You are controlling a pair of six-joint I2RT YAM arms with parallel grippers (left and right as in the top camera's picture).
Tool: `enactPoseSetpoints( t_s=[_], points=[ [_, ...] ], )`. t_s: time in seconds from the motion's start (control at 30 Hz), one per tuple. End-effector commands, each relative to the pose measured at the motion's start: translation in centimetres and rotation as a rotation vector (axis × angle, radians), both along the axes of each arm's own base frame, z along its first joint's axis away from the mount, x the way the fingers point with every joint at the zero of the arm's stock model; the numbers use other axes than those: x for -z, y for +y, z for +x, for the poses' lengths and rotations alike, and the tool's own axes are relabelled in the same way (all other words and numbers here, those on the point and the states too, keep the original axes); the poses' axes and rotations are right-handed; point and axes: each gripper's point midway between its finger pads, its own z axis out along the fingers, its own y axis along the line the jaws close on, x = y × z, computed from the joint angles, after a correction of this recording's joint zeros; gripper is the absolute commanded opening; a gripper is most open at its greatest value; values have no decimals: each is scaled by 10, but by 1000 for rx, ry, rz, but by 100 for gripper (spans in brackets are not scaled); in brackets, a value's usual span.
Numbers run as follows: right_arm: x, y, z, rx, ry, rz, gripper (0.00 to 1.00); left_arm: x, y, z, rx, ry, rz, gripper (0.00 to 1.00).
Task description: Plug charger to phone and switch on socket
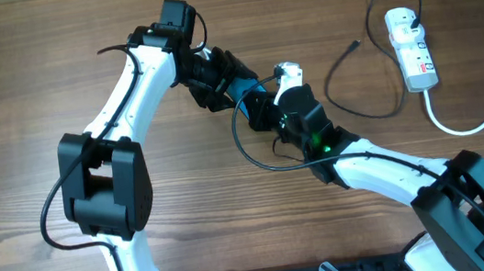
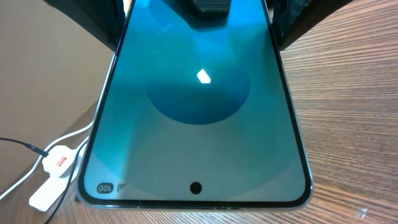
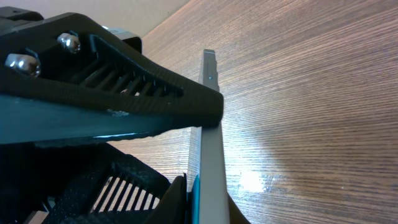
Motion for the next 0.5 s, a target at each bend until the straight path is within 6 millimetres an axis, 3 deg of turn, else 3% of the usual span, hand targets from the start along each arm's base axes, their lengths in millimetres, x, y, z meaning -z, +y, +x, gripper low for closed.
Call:
enactPoseSetpoints(
  t_s=[0.0, 0.2, 0.47],
  points=[
    [-3, 11, -2, -42, 4, 28, 10, -10, -8, 1, 15, -8, -41, 43],
    [-20, 11, -2, -36, -12, 65, 5, -9, -7, -2, 15, 8, -37, 49],
    [-31, 13, -5, -49, -22, 91, 5, -9, -7, -2, 14, 10, -36, 57]
  ],
)
